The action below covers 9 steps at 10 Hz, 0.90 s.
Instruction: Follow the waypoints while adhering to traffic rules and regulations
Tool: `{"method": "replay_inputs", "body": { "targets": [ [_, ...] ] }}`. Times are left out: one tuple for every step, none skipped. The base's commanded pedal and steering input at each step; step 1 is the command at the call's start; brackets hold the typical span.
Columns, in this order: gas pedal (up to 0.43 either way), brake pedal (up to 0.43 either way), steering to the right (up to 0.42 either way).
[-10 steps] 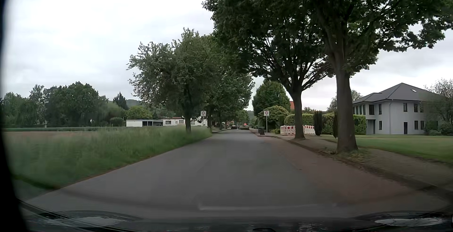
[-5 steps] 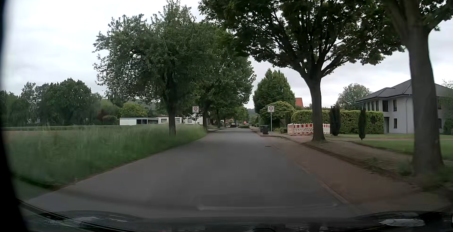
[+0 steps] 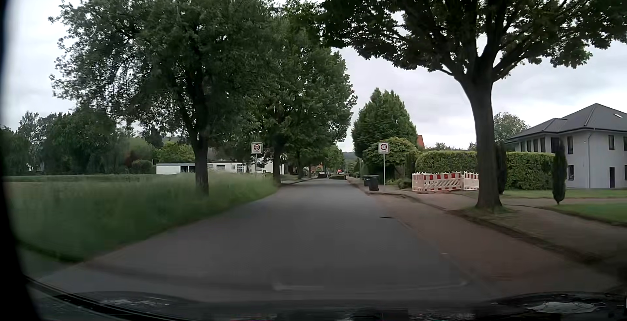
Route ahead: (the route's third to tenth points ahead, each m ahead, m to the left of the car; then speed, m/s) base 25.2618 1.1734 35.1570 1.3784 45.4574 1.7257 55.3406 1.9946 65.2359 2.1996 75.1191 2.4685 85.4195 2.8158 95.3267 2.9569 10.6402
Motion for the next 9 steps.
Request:
{"method": "replay_inputs", "body": {
  "targets": [
    [0.0,0.0,0.002],
    [0.0,0.0,0.002],
    [0.0,0.0,0.002],
    [0.0,0.0,0.002],
    [0.0,0.0,0.002],
    [0.0,0.0,0.001],
    [0.0,0.0,0.001],
    [0.0,0.0,0.001],
    [0.0,0.0,0.001]
  ]
}}
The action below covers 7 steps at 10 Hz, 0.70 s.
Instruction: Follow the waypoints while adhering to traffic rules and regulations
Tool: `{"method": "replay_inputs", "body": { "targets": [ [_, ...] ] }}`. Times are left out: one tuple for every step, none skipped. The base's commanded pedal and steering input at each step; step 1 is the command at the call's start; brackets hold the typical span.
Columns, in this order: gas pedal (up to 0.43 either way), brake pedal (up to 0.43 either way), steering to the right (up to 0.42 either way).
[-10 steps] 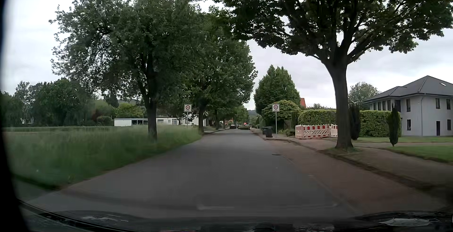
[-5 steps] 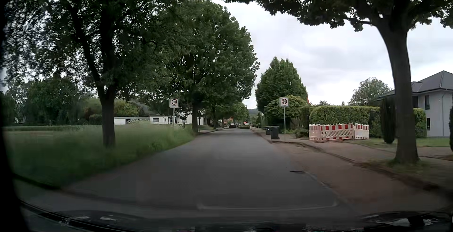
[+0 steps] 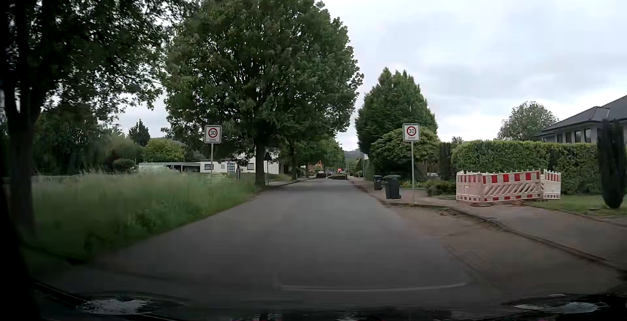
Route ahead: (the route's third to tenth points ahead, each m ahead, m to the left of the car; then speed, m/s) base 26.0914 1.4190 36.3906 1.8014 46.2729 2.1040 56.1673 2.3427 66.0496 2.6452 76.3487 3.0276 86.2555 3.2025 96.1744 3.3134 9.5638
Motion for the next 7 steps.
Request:
{"method": "replay_inputs", "body": {
  "targets": [
    [0.0,0.0,0.002],
    [0.0,0.0,0.001],
    [0.0,0.0,0.001],
    [0.0,0.0,0.001],
    [0.0,0.0,0.001],
    [0.0,0.0,0.001],
    [0.0,0.0,0.001]
  ]
}}
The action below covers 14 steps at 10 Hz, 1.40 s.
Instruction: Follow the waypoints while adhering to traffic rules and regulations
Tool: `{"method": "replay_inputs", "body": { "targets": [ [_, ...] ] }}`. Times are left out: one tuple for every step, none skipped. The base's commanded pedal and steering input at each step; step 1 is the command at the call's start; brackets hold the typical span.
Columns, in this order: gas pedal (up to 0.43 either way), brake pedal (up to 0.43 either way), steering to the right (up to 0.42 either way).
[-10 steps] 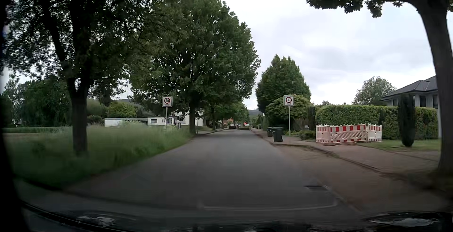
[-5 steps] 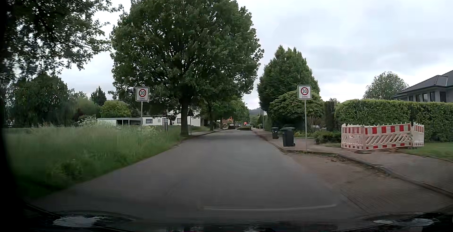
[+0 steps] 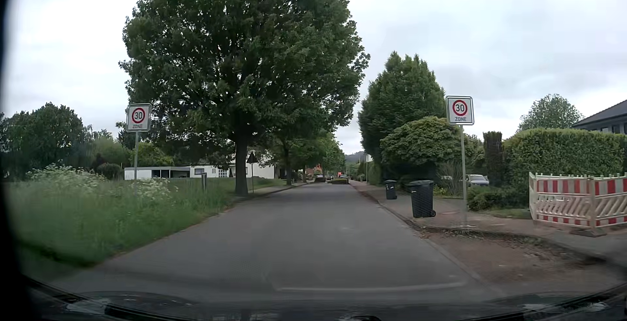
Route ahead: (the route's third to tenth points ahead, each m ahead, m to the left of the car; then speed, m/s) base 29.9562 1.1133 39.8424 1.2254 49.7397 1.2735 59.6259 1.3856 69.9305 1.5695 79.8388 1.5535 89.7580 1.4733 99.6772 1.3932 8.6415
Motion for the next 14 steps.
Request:
{"method": "replay_inputs", "body": {
  "targets": [
    [0.0,0.0,0.001],
    [0.0,0.0,0.001],
    [0.0,0.0,0.002],
    [0.0,0.0,0.002],
    [0.0,0.0,0.002],
    [0.0,0.0,0.003],
    [0.0,0.0,0.002],
    [0.0,0.0,0.005],
    [0.0,0.0,0.006],
    [0.028,0.0,0.007],
    [0.039,0.0,0.007],
    [0.039,0.0,0.007],
    [0.047,0.0,0.006],
    [0.079,0.0,0.007]
  ]
}}
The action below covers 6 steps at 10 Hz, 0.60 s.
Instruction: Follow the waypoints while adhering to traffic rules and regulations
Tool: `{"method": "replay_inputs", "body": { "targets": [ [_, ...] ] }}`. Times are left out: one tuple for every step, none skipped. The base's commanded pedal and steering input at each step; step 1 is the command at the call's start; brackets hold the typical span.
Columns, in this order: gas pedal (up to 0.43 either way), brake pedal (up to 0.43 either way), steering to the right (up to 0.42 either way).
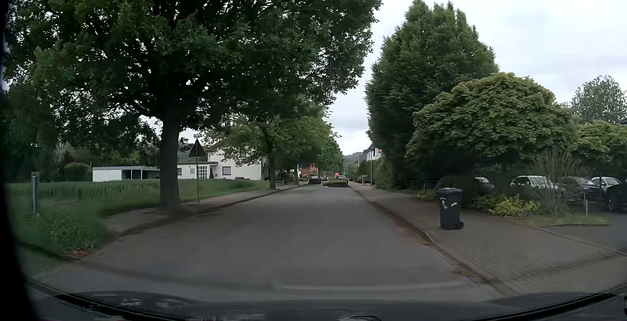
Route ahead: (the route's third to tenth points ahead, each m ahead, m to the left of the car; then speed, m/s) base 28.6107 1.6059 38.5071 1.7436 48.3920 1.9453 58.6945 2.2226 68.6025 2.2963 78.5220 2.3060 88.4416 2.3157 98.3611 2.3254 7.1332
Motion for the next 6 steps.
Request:
{"method": "replay_inputs", "body": {
  "targets": [
    [0.079,0.0,0.006],
    [0.087,0.0,0.007],
    [0.11,0.0,0.007],
    [0.118,0.0,0.006],
    [0.118,0.0,0.006],
    [0.118,0.0,0.004]
  ]
}}
